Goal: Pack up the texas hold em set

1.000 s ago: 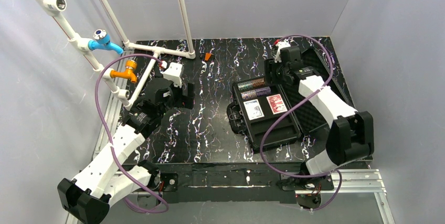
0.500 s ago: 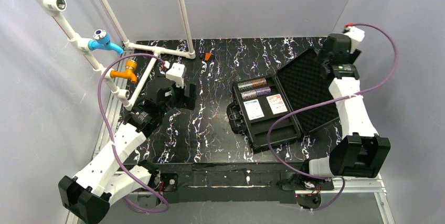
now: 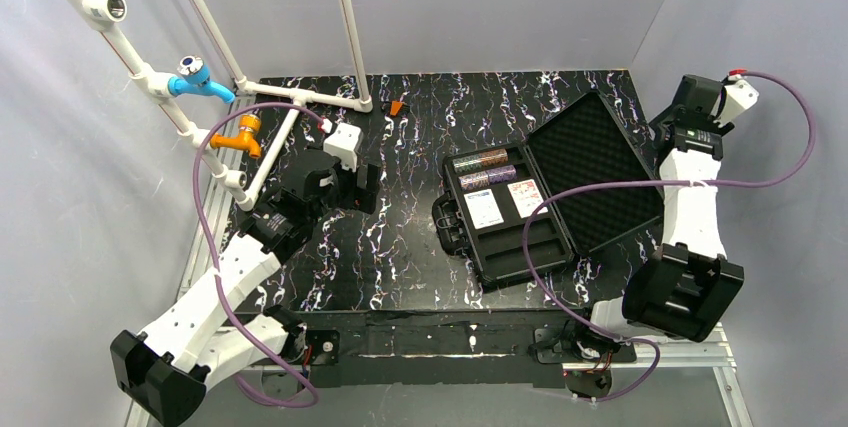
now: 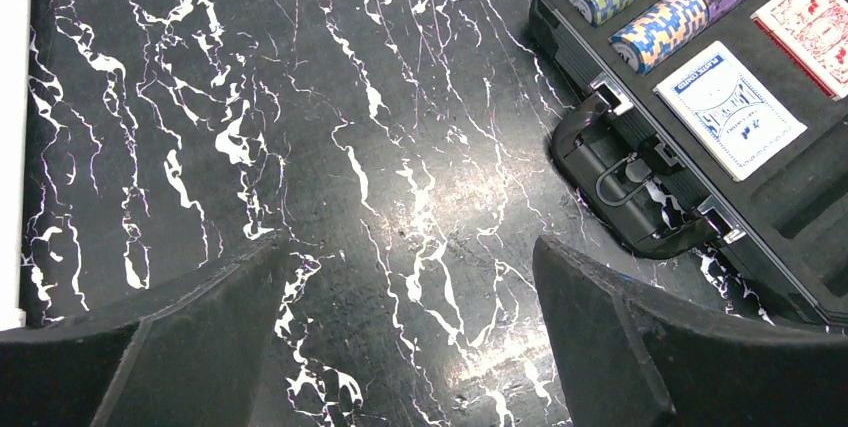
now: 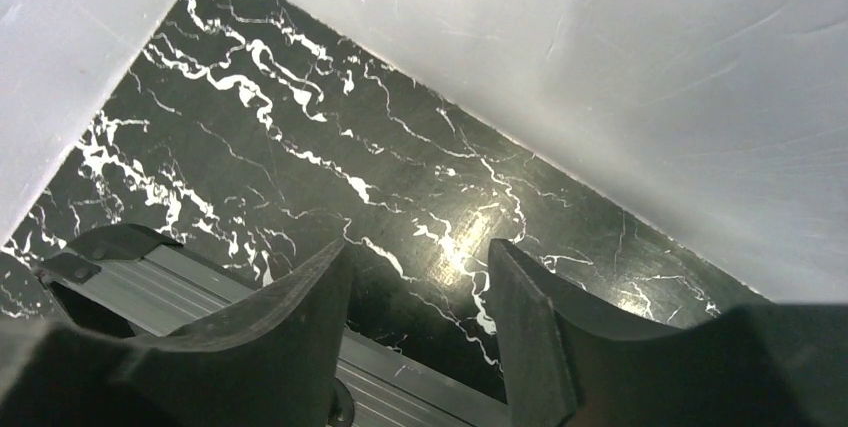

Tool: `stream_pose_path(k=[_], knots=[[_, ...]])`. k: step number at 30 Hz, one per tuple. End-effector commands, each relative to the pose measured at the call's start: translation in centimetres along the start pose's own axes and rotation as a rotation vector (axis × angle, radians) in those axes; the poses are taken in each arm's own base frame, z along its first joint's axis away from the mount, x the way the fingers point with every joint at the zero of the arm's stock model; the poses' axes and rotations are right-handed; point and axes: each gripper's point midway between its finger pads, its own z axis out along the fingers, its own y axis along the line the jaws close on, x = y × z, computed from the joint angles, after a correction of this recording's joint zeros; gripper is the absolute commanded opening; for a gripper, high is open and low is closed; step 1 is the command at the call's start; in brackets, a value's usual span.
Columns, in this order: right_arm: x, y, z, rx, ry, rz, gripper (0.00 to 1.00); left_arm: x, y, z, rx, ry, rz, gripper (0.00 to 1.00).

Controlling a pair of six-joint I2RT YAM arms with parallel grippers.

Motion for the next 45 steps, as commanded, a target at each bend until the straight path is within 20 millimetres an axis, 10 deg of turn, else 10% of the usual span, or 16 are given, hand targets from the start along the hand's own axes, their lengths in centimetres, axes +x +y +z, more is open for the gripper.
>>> stream_pose_path(k=[1, 13, 26, 45], knots=[[1.9, 0.6, 0.8, -0.054, 0.076, 0.027, 0.58, -1.6, 0.2, -0.5, -0.015, -0.027, 0.014, 0.9], [6.5, -2.8, 2.9, 0.065, 0.262, 0.128, 0.49, -1.8, 0.2, -0.8, -0.02, -0.021, 0.025, 0.9], [10.4, -0.3, 2.4, -0.132, 0.482, 0.167, 0.5, 0.2, 0.9, 0.5, -0.069, 0.028, 0.067, 0.9], [11.6, 3.5, -0.7, -0.433, 0.567, 0.151, 0.54, 3.0, -6.4, 3.7, 0.197, 0.187, 0.033, 0.89]])
